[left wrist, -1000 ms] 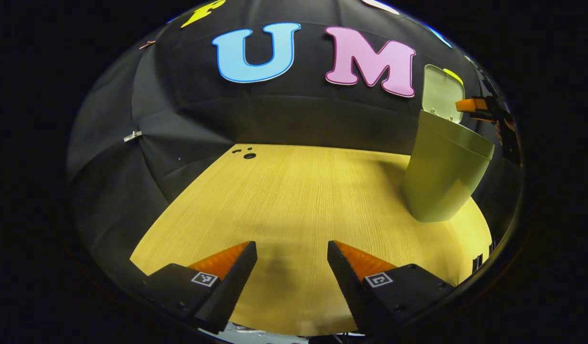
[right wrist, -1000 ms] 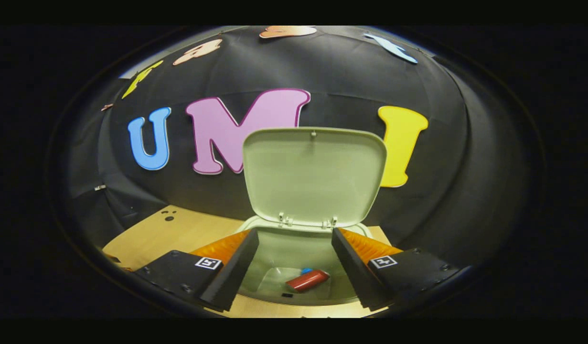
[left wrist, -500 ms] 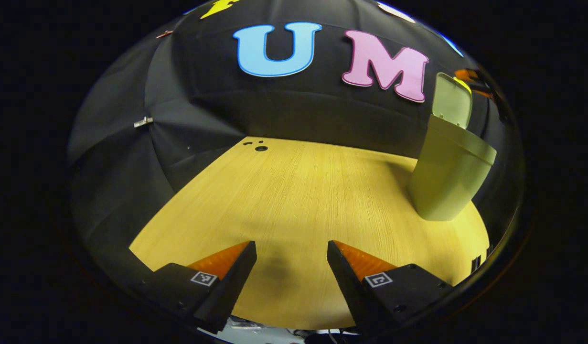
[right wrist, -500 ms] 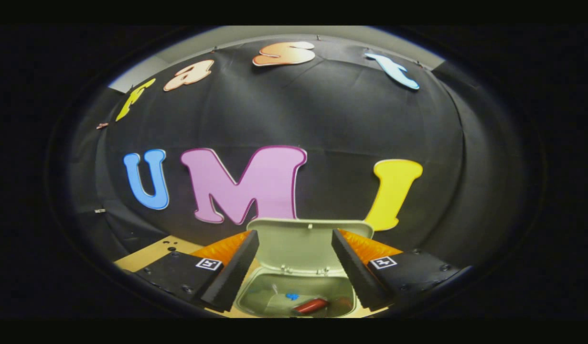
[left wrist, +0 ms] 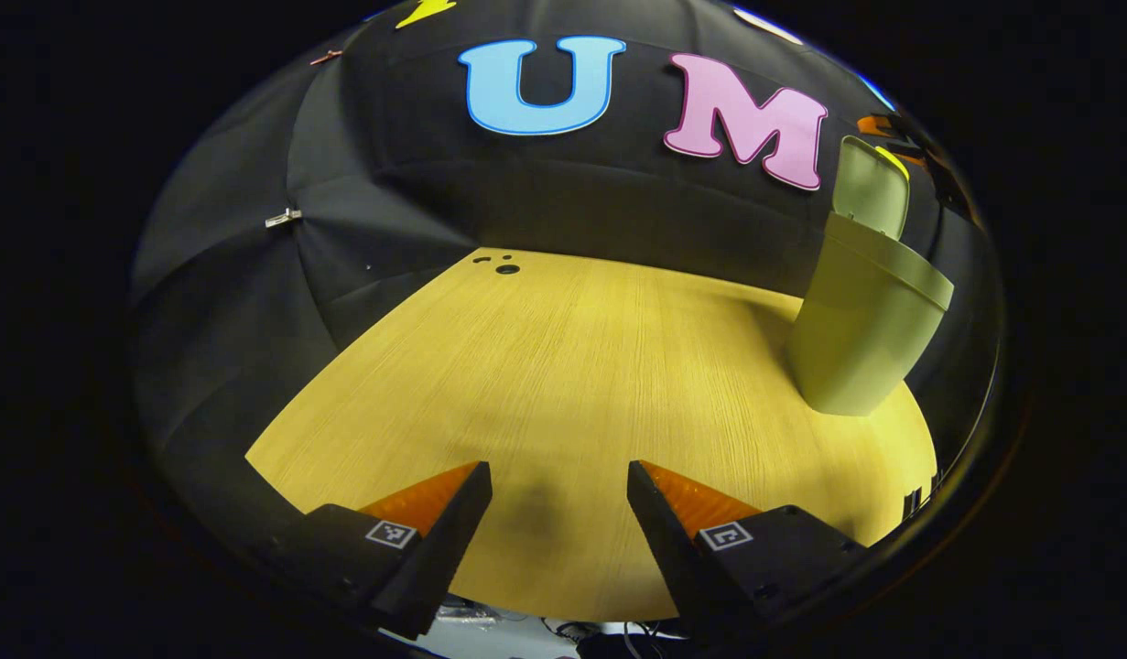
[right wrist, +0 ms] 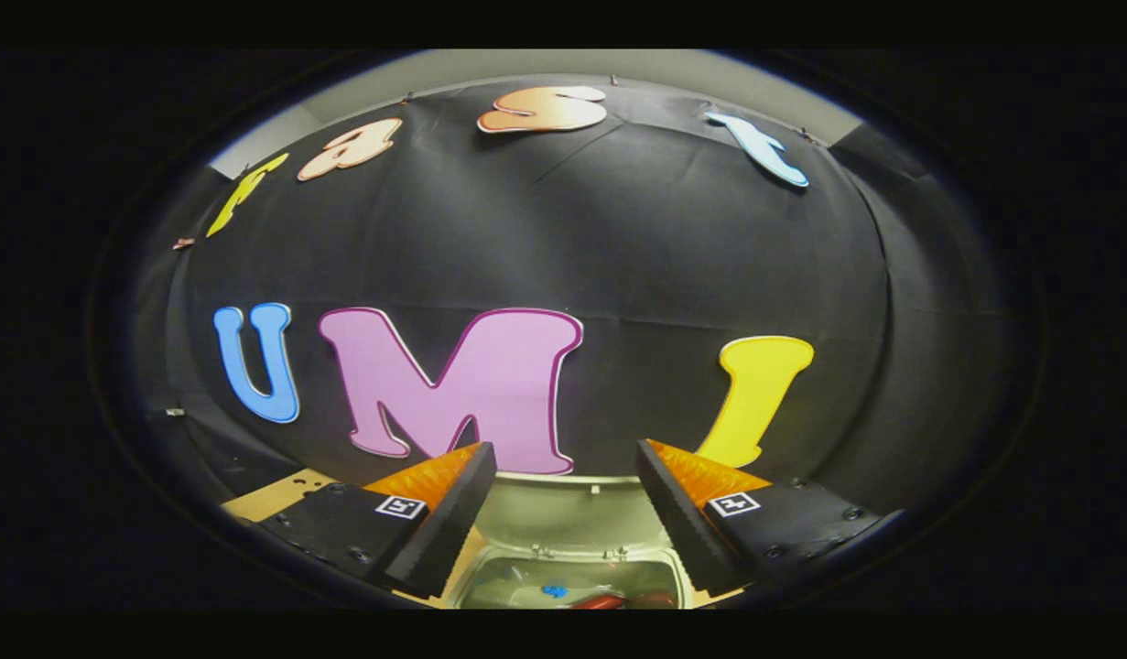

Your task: Press the lid of the desktop garbage bin to open it, pick up the crumpled paper on the desktop and throw it into the bin, then pick up the pop can on the desktop and drop it into the bin, and finally close the garbage bin lid.

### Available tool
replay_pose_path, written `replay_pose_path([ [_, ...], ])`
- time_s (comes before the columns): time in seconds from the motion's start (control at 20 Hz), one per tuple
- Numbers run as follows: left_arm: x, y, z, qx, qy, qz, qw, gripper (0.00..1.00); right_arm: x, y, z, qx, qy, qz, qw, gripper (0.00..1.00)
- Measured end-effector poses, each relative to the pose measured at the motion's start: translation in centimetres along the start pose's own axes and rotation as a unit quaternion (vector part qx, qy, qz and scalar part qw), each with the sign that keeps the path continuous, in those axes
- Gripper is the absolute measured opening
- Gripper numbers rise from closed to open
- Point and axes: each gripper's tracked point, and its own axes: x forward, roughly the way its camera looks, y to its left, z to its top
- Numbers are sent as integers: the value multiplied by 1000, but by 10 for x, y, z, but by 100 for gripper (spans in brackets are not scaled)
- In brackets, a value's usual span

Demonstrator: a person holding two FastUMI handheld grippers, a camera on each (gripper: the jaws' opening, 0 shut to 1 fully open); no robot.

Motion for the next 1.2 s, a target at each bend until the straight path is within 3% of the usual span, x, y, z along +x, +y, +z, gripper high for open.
replay_pose_path([
  [0.25, -2, 5, 1, 1, 3, 6, 1000, 96, 26, -13, 1, 45, -6, -37, 998, 95],
  [0.5, -2, 7, -7, 7, 10, 10, 1000, 96, 30, -12, -30, 12, 39, -39, 998, 95],
  [0.6, -2, 8, -10, 9, 12, 8, 1000, 96, 30, -14, -27, -1, 32, -43, 999, 96],
  [1.2, 2, 4, -19, 23, 15, -22, 999, 96, -54, -6, -60, -28, 81, -22, 996, 96],
])
